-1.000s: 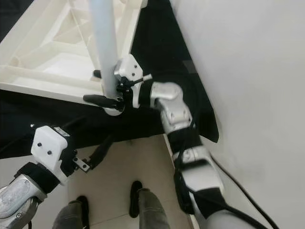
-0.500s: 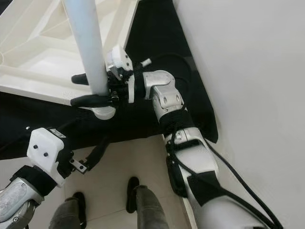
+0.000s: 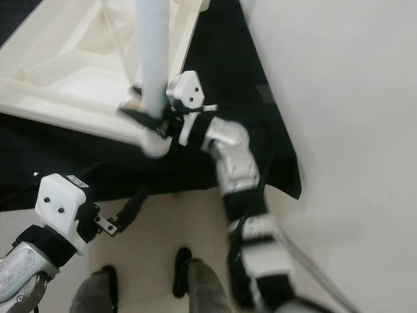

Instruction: Building children table

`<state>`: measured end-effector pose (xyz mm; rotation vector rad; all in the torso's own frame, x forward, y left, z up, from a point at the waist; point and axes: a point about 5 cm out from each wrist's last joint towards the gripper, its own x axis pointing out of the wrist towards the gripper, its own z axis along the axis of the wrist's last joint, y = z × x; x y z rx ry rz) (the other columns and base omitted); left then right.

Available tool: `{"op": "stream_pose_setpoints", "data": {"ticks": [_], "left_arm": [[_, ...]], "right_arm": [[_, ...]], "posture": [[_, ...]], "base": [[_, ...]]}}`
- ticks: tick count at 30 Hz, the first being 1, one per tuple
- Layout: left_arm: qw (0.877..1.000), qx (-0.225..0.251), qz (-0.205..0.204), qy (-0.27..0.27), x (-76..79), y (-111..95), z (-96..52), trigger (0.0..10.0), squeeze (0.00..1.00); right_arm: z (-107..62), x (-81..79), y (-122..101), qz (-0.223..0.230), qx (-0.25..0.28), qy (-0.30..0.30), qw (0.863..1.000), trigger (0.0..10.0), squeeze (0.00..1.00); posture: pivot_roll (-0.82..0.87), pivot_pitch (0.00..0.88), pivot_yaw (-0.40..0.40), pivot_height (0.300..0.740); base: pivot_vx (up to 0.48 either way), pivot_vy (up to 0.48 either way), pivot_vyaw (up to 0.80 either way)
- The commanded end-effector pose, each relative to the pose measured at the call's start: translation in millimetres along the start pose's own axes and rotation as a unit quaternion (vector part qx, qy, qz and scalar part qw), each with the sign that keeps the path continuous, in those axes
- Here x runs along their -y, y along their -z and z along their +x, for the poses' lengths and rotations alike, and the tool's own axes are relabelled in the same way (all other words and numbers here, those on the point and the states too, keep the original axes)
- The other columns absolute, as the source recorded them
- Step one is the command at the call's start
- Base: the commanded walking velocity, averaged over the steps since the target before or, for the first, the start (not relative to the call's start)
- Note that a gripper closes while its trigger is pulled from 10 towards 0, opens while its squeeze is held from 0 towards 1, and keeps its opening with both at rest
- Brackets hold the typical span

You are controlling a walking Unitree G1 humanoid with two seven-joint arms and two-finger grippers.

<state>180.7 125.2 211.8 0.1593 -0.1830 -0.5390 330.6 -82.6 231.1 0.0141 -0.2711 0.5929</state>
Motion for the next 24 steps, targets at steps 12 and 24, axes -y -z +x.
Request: {"op": "stream_pose_setpoints", "data": {"ticks": [12, 24], "left_arm": [[1.000, -0.004, 0.008, 0.008, -3.3, 2, 2.6, 10.0, 0.00], [1.000, -0.003, 0.004, 0.012, 1.7, 1, 3.1, 10.0, 0.00]], "right_arm": [[4.8, -32.5, 42, 0.034, -0.114, 0.007, 0.993, 10.0, 0.53], [34.6, -35.7, -14, 0.003, 0.005, -0.330, 0.944, 10.0, 0.00]], "posture": [[0.15, 0.334, -0.152, 0.740], [0.16, 0.349, -0.159, 0.740]], "base": [[0.000, 0.000, 0.00], [0.000, 0.000, 0.00]]}}
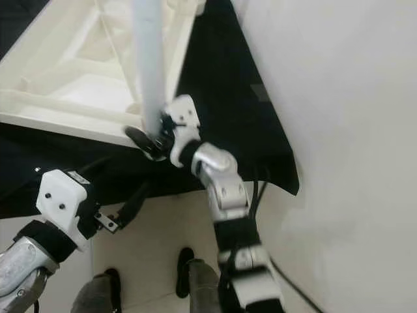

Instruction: Building children table

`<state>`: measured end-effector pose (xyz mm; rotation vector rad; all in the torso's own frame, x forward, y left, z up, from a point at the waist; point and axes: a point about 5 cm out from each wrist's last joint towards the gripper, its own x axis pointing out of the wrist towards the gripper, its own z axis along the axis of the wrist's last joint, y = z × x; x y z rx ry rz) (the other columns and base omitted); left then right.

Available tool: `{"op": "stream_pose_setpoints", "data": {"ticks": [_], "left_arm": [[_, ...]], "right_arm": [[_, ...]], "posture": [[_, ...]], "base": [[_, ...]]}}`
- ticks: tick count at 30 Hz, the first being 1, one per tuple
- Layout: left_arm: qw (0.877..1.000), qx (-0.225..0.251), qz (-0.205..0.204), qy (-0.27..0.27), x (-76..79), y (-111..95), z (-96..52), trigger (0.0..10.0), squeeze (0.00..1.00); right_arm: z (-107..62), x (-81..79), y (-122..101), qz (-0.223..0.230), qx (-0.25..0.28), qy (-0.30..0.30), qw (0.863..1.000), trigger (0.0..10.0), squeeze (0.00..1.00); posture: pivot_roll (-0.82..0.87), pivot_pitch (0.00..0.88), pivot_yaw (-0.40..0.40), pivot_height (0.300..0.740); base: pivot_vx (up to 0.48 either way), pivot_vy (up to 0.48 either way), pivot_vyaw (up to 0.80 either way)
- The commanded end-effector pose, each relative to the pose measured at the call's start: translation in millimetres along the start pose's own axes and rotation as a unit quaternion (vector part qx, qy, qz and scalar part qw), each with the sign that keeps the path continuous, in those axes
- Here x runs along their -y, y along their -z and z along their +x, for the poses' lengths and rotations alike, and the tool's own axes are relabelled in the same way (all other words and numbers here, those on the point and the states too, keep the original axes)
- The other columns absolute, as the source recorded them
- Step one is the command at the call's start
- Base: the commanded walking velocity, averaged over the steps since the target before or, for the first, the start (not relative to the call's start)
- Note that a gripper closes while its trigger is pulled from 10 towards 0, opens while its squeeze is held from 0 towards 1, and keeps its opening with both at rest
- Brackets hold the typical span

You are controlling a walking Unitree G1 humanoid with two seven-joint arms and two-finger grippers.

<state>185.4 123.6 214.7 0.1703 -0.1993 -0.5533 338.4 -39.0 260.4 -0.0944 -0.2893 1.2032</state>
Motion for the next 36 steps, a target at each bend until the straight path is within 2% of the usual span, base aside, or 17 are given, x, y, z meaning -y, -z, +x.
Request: {"op": "stream_pose_setpoints", "data": {"ticks": [1, 5, 10, 11, 13, 14, 21, 25, 28, 30, 31, 32, 33, 34, 35, 36], "left_arm": [[1.000, -0.010, -0.003, 0.005, 3.5, 2, -2.2, 10.0, 0.00], [1.000, -0.011, -0.002, 0.005, 4.4, 2, -2.3, 10.0, 0.00], [1.000, -0.012, -0.001, 0.002, 5.3, 0, -4.3, 10.0, 0.00], [1.000, -0.014, -0.001, 0.002, 5.4, 0, -4.6, 10.0, 0.00], [1.000, -0.014, -0.001, 0.002, 5.4, 0, -4.6, 10.0, 0.00], [1.000, -0.015, 0.000, 0.003, 6.3, 0, -4.8, 10.0, 0.00], [1.000, -0.015, -0.001, 0.004, 7.4, 0, -5.2, 10.0, 0.00], [1.000, -0.016, -0.003, 0.006, 8.0, 1, -5.2, 10.0, 0.00], [1.000, -0.018, -0.006, 0.006, 7.6, 2, -5.8, 10.0, 0.00], [1.000, -0.019, -0.008, 0.008, 7.3, 3, -6.0, 10.0, 0.00], [1.000, -0.019, -0.008, 0.008, 7.3, 3, -6.0, 10.0, 0.00], [1.000, -0.020, -0.009, 0.010, 7.9, 3, -5.8, 10.0, 0.00], [1.000, -0.020, -0.009, 0.010, 7.9, 3, -5.8, 10.0, 0.00], [1.000, -0.021, -0.011, 0.014, 8.5, 4, -5.6, 10.0, 0.00], [1.000, -0.020, -0.013, 0.020, 8.9, 5, -4.2, 10.0, 0.00], [1.000, -0.020, -0.013, 0.020, 8.9, 5, -4.2, 10.0, 0.00]], "right_arm": [[2.3, -3.1, 6, 0.018, 0.006, -0.056, 0.998, 10.0, 0.00], [5.6, 4.4, 5, 0.027, 0.000, -0.081, 0.996, 10.0, 0.00], [9.3, 8.0, -1, 0.014, -0.015, -0.175, 0.984, 10.0, 0.00], [9.5, 9.1, -1, 0.011, -0.022, -0.191, 0.981, 9.2, 0.00], [9.5, 9.1, -1, 0.011, -0.022, -0.191, 0.981, 9.2, 0.00], [9.2, 12.6, -3, 0.003, -0.028, -0.212, 0.977, 0.0, 0.00], [5.9, 17.3, -4, 0.004, -0.020, -0.215, 0.976, 0.0, 0.00], [-1.2, 19.2, 0, 0.001, -0.016, -0.190, 0.982, 0.0, 0.00], [-18.5, 26.6, 8, -0.003, -0.014, -0.101, 0.995, 0.0, 0.00], [-25.3, 29.1, 13, -0.005, -0.018, -0.055, 0.998, 0.0, 0.00], [-25.3, 29.1, 13, -0.005, -0.018, -0.055, 0.998, 0.0, 0.00], [-29.2, 29.9, 19, 0.001, -0.028, -0.011, 1.000, 0.0, 0.00], [-29.2, 29.9, 19, 0.001, -0.028, -0.011, 1.000, 0.0, 0.00], [-32.2, 31.2, 28, 0.003, -0.035, 0.092, 0.995, 0.0, 0.00], [-54.7, 2.4, 64, -0.005, -0.099, 0.303, 0.948, 0.0, 0.00], [-54.7, 2.4, 64, -0.005, -0.099, 0.303, 0.948, 0.0, 0.00]], "posture": [[0.16, 0.352, -0.161, 0.740], [0.17, 0.358, -0.163, 0.740], [0.19, 0.372, -0.166, 0.740], [0.19, 0.372, -0.166, 0.740], [0.19, 0.372, -0.166, 0.740], [0.19, 0.377, -0.169, 0.740], [0.17, 0.375, -0.162, 0.740], [0.17, 0.374, -0.161, 0.740], [0.15, 0.368, -0.151, 0.740], [0.13, 0.363, -0.143, 0.740], [0.13, 0.363, -0.143, 0.740], [0.13, 0.363, -0.143, 0.740], [0.13, 0.363, -0.143, 0.740], [0.11, 0.353, -0.144, 0.740], [0.12, 0.350, -0.136, 0.740], [0.12, 0.350, -0.136, 0.740]], "base": [[0.000, 0.000, 0.00], [0.000, 0.000, 0.00], [0.000, 0.000, 0.00], [0.000, 0.000, 0.00], [0.000, 0.000, 0.00], [0.000, 0.000, 0.00], [0.000, 0.000, 0.00], [0.000, 0.000, 0.00], [0.000, 0.000, 0.00], [0.000, 0.000, 0.00], [0.000, 0.000, 0.00], [0.000, 0.000, 0.00], [0.000, 0.000, 0.00], [0.000, 0.000, 0.00], [0.000, 0.000, 0.00], [0.000, 0.000, 0.00]]}}
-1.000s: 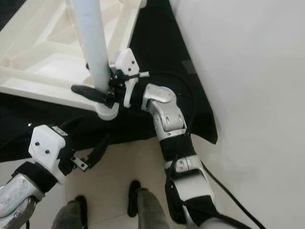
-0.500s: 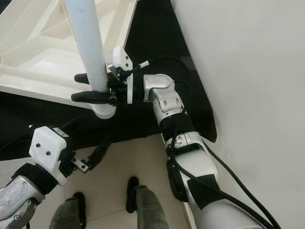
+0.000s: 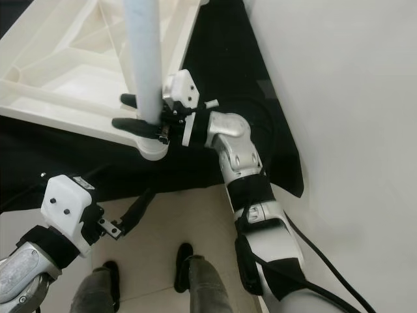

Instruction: Building children table

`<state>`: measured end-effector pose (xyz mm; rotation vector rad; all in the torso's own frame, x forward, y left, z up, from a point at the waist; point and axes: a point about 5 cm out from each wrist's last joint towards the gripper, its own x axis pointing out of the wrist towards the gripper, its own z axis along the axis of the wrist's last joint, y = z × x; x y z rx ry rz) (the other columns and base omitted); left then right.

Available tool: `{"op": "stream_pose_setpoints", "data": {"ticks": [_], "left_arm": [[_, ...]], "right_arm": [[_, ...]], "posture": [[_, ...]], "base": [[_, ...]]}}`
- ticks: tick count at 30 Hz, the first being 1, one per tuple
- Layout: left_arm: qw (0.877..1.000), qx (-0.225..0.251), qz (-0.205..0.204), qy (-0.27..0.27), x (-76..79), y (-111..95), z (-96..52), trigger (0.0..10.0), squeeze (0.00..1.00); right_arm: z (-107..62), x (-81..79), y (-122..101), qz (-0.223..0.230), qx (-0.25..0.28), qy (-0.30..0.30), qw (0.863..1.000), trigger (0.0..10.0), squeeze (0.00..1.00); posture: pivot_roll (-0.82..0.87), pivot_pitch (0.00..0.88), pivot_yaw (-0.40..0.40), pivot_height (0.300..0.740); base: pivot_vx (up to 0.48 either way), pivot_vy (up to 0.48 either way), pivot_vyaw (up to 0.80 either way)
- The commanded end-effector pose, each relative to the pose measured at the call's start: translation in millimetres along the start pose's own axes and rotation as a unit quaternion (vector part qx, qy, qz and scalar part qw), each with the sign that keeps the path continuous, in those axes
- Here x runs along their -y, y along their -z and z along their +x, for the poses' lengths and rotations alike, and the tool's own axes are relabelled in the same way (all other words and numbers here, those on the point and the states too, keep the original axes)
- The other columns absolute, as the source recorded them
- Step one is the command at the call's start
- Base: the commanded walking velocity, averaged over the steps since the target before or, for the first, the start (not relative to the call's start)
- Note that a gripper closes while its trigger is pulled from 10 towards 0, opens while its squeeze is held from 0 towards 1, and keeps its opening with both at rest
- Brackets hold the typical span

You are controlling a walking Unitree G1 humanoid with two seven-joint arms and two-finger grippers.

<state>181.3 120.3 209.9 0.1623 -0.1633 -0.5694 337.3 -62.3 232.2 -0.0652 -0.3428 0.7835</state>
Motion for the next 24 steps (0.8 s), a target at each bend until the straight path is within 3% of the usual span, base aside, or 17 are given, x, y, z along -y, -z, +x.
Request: {"op": "stream_pose_setpoints", "data": {"ticks": [1, 3, 9, 11, 15, 16, 18, 19, 20, 21, 22, 24], "left_arm": [[1.000, -0.005, -0.004, 0.011, 3.0, 2, -1.9, 10.0, 0.00], [1.000, -0.003, -0.004, 0.012, 1.7, 2, -1.2, 10.0, 0.00], [1.000, -0.001, -0.002, 0.013, -0.2, 3, 2.1, 10.0, 0.00], [1.000, 0.000, 0.000, 0.016, 0.8, 3, 3.1, 10.0, 0.00], [1.000, 0.000, 0.002, 0.013, -0.4, 3, 2.7, 10.0, 0.00], [1.000, 0.000, 0.002, 0.011, -1.3, 3, 2.6, 10.0, 0.00], [1.000, 0.000, 0.002, 0.010, -1.3, 2, 2.8, 10.0, 0.00], [1.000, 0.000, 0.001, 0.012, -0.1, 3, 3.1, 10.0, 0.00], [1.000, 0.000, 0.001, 0.012, -0.1, 3, 3.1, 10.0, 0.00], [1.000, 0.001, 0.000, 0.014, 1.0, 3, 3.4, 10.0, 0.00], [1.000, 0.001, 0.000, 0.014, 1.0, 3, 3.4, 10.0, 0.00], [1.000, 0.001, -0.001, 0.014, 1.8, 2, 3.2, 10.0, 0.00]], "right_arm": [[-26.2, 10.5, 39, -0.002, -0.114, 0.098, 0.989, 0.0, 0.00], [-40.4, -17.6, 60, 0.013, -0.149, 0.120, 0.981, 0.0, 0.00], [-21.2, -22.7, 56, 0.008, -0.129, 0.078, 0.989, 0.0, 0.00], [-10.6, -23.8, 49, 0.026, -0.108, 0.048, 0.993, 10.0, 0.00], [-4.0, -26.1, 43, 0.042, -0.086, 0.002, 0.995, 10.0, 0.00], [-1.7, -30.6, 36, 0.057, -0.074, -0.034, 0.995, 10.0, 1.00], [-0.2, -32.5, 29, 0.059, -0.061, -0.064, 0.994, 10.0, 1.00], [3.8, -27.2, 20, 0.057, -0.048, -0.090, 0.993, 10.0, 0.89], [3.8, -27.2, 20, 0.057, -0.048, -0.090, 0.993, 10.0, 0.89], [7.4, -20.5, 11, 0.048, -0.035, -0.114, 0.992, 10.0, 0.00], [7.4, -20.5, 11, 0.048, -0.035, -0.114, 0.992, 10.0, 0.00], [14.0, -9.2, -4, 0.017, -0.023, -0.208, 0.978, 10.0, 0.00]], "posture": [[0.12, 0.350, -0.136, 0.740], [0.11, 0.340, -0.126, 0.740], [0.11, 0.314, -0.117, 0.740], [0.11, 0.318, -0.126, 0.740], [0.11, 0.319, -0.127, 0.740], [0.11, 0.323, -0.127, 0.740], [0.12, 0.325, -0.130, 0.740], [0.11, 0.326, -0.132, 0.740], [0.11, 0.326, -0.132, 0.740], [0.12, 0.329, -0.133, 0.740], [0.12, 0.329, -0.133, 0.740], [0.12, 0.334, -0.137, 0.740]], "base": [[0.000, 0.000, 0.00], [0.000, 0.000, 0.00], [0.000, 0.000, 0.00], [0.000, 0.000, 0.00], [0.000, 0.000, 0.00], [0.000, 0.000, 0.00], [0.000, 0.000, 0.00], [0.000, 0.000, 0.00], [0.000, 0.000, 0.00], [0.000, 0.000, 0.00], [0.000, 0.000, 0.00], [0.000, 0.000, 0.00]]}}
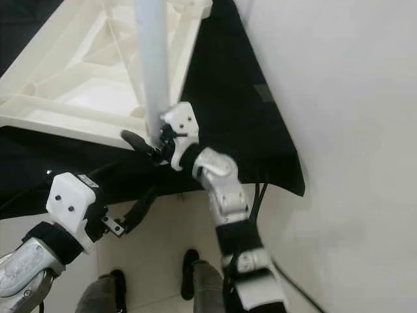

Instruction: Building children table

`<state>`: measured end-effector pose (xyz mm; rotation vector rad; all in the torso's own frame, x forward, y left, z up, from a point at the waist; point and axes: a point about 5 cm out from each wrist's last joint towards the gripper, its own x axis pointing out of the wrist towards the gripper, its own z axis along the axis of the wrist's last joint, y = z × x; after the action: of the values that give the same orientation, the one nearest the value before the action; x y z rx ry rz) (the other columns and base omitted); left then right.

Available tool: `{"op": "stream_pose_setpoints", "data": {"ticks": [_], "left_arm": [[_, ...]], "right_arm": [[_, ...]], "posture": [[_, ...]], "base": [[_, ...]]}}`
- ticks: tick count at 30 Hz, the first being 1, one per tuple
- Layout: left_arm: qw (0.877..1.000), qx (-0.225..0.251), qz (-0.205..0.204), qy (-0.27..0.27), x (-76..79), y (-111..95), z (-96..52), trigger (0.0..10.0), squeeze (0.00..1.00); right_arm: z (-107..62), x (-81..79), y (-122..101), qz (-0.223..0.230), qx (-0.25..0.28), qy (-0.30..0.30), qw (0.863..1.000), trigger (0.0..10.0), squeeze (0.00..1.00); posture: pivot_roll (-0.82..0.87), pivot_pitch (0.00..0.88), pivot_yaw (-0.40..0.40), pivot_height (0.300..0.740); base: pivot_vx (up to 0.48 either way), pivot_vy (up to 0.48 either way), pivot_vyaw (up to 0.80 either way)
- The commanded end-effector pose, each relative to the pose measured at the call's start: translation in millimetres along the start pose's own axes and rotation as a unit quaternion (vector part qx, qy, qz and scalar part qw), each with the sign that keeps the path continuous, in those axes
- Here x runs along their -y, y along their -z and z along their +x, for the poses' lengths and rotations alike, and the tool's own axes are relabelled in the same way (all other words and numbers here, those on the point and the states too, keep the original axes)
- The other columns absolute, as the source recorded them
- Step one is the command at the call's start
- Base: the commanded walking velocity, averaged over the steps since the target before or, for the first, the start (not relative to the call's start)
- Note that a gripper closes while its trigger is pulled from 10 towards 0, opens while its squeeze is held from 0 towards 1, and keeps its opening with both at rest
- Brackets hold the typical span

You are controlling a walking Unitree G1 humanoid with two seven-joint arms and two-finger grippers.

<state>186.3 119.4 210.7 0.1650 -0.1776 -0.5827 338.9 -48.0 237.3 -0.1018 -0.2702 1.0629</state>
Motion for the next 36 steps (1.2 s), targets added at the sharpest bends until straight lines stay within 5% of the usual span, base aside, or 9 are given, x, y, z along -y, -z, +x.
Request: {"op": "stream_pose_setpoints", "data": {"ticks": [1, 3, 12, 19, 20, 21, 23, 36], "left_arm": [[1.000, -0.005, -0.004, 0.008, 3.9, 2, -1.5, 10.0, 0.00], [1.000, -0.005, -0.004, 0.007, 4.6, 1, -2.1, 10.0, 0.00], [1.000, -0.010, -0.005, 0.005, 6.0, 1, -5.5, 10.0, 0.00], [1.000, -0.013, -0.002, 0.000, 5.2, 1, -7.6, 10.0, 0.00], [1.000, -0.014, -0.001, -0.001, 5.1, 1, -7.9, 10.0, 0.00], [1.000, -0.014, -0.001, -0.001, 5.2, 1, -8.1, 10.0, 0.00], [1.000, -0.013, -0.001, -0.001, 5.6, 0, -8.2, 10.0, 0.00], [0.999, -0.018, 0.029, -0.020, -2.6, -1, -9.3, 10.0, 0.00]], "right_arm": [[1.7, -0.5, -1, -0.003, 0.002, -0.070, 0.998, 10.0, 0.00], [3.1, 8.9, -11, -0.019, -0.009, -0.145, 0.989, 10.0, 0.00], [8.2, 18.1, -15, -0.056, -0.058, -0.220, 0.972, 10.0, 0.00], [9.3, 27.9, -23, -0.033, -0.057, -0.244, 0.968, 10.0, 0.00], [9.3, 30.4, -24, -0.030, -0.056, -0.248, 0.967, 8.0, 0.00], [8.7, 32.6, -25, -0.028, -0.054, -0.250, 0.966, 7.1, 0.00], [7.3, 35.8, -26, -0.025, -0.053, -0.255, 0.965, 0.0, 0.00], [-15.6, 52.4, -11, -0.010, -0.066, -0.207, 0.976, 0.0, 0.00]], "posture": [[0.12, 0.334, -0.137, 0.740], [0.14, 0.339, -0.144, 0.740], [0.16, 0.354, -0.146, 0.740], [0.17, 0.360, -0.152, 0.740], [0.18, 0.363, -0.154, 0.740], [0.18, 0.365, -0.153, 0.740], [0.18, 0.365, -0.153, 0.740], [0.18, 0.360, -0.156, 0.740]], "base": [[0.000, 0.000, 0.00], [0.000, 0.000, 0.00], [0.000, 0.000, 0.00], [0.000, 0.000, 0.00], [0.000, 0.000, 0.00], [0.000, 0.000, 0.00], [0.000, 0.000, 0.00], [0.000, 0.000, 0.00]]}}
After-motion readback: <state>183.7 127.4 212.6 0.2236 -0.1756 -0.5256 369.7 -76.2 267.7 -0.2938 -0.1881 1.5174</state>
